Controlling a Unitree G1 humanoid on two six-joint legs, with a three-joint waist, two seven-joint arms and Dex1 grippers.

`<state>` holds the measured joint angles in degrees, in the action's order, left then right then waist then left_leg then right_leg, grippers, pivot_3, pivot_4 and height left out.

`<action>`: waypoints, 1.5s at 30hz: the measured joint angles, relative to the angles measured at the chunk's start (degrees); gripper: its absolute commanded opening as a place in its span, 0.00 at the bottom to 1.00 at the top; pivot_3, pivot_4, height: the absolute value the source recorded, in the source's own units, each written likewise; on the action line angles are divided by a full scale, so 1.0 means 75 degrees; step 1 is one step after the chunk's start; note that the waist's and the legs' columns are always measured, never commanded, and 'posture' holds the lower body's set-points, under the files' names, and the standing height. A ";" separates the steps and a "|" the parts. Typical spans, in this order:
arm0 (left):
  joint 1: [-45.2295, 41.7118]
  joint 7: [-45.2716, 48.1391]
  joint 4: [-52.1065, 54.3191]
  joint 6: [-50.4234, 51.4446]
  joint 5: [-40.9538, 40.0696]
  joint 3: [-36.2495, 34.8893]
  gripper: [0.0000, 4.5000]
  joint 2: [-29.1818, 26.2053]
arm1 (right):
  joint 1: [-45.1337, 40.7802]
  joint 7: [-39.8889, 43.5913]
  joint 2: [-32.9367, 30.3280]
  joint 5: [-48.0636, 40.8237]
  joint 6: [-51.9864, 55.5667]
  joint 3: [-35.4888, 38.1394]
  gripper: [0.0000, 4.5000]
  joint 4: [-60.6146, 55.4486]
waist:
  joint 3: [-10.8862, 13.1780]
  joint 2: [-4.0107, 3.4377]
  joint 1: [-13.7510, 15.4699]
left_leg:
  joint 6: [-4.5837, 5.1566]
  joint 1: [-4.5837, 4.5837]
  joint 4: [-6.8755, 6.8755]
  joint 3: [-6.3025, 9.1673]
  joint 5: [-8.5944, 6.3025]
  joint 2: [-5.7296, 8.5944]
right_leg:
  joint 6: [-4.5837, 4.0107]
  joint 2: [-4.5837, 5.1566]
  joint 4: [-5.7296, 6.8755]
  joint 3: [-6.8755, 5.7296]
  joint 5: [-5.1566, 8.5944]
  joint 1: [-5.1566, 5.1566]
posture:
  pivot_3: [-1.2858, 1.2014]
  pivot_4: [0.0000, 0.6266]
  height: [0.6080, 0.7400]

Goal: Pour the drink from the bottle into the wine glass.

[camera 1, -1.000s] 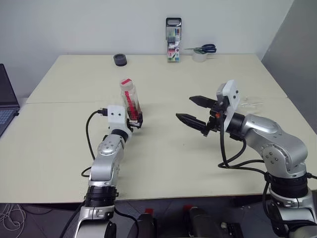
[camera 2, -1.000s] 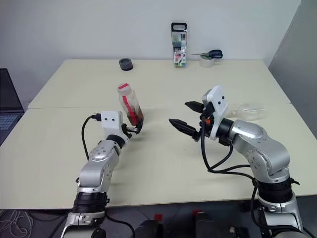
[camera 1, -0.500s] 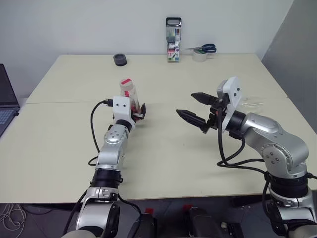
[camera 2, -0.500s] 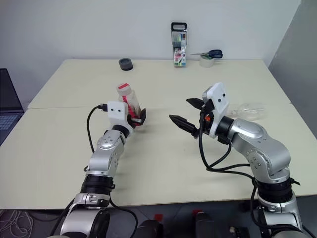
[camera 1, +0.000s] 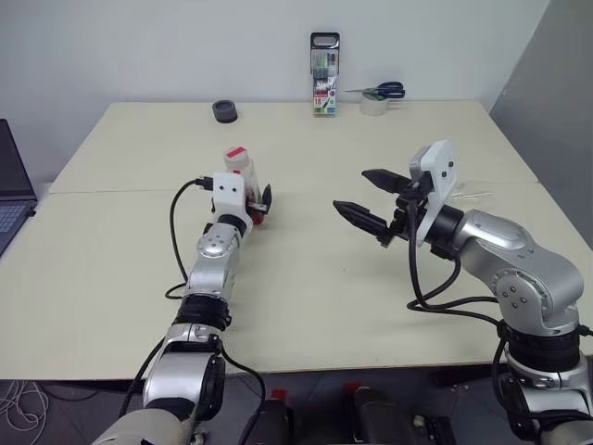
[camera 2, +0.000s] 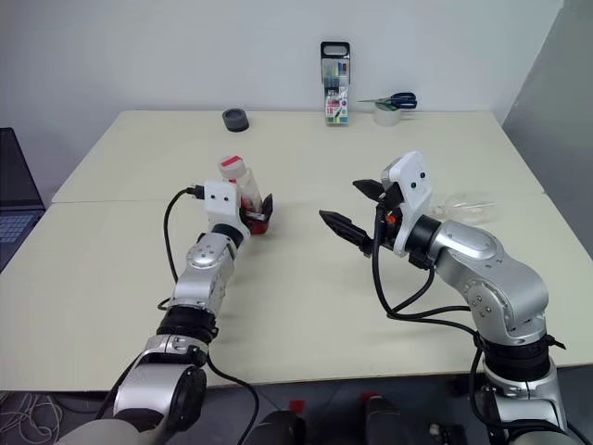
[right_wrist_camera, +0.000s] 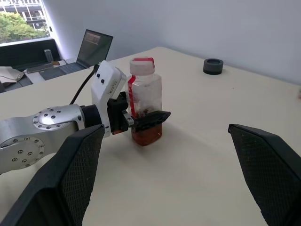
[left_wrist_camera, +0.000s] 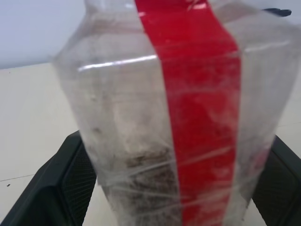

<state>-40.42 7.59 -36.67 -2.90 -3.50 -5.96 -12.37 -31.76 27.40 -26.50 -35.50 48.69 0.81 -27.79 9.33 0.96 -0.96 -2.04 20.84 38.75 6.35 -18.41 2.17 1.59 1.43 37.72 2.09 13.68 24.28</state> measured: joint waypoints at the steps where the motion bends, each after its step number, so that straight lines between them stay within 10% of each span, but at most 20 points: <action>1: -0.0014 0.0016 -0.0058 -0.0039 -0.0025 -0.0018 0.99 0.0014 | 0.0000 -0.0006 0.0000 -0.0002 0.0007 0.0010 1.00 0.0000 | 0.0000 0.0000 0.0000 | 0.0000 0.0000 0.0000 0.0000 0.0000 0.0000 | 0.0000 0.0000 0.0000 0.0000 0.0000 0.0001 | 0.52 0.24 1.00; 6: -0.0018 0.0082 -0.0200 -0.0134 -0.0147 -0.0129 0.95 0.0081 | 0.0000 -0.0040 0.0000 -0.0012 0.0014 0.0028 1.00 -0.0002 | 0.0000 0.0000 -0.0001 | 0.0000 0.0000 0.0000 0.0001 0.0000 0.0000 | 0.0000 0.0000 0.0001 0.0002 0.0000 0.0001 | 0.52 0.24 1.00; 16: -0.0017 0.0112 -0.0203 -0.0150 -0.0341 -0.0228 0.37 0.0156 | 0.0000 -0.0135 0.0000 -0.0014 0.0015 0.0036 1.00 -0.0002 | 0.0000 0.0000 -0.0001 | 0.0000 0.0000 0.0000 0.0000 0.0000 0.0001 | 0.0000 0.0000 0.0002 0.0002 0.0000 0.0002 | 0.52 0.24 1.00; 45: 0.1196 0.4814 0.4618 0.2157 -0.1507 0.1972 0.37 -0.0312 | -0.0022 -0.0789 0.0232 -0.0313 0.0293 0.0209 1.00 -0.0811 | 0.0000 -0.0001 -0.0073 | 0.0004 0.0004 0.0000 -0.0004 -0.0001 0.0000 | 0.0000 -0.0004 0.0007 0.0006 0.0000 0.0007 | 0.52 0.24 1.00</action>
<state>-31.45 43.69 -2.03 13.28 -14.80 8.82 -14.70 -31.93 21.49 -24.76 -37.85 50.89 2.38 -33.87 9.33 0.95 -1.50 -2.02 20.88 38.75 6.32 -18.42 2.17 1.59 1.40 37.77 2.13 13.68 24.32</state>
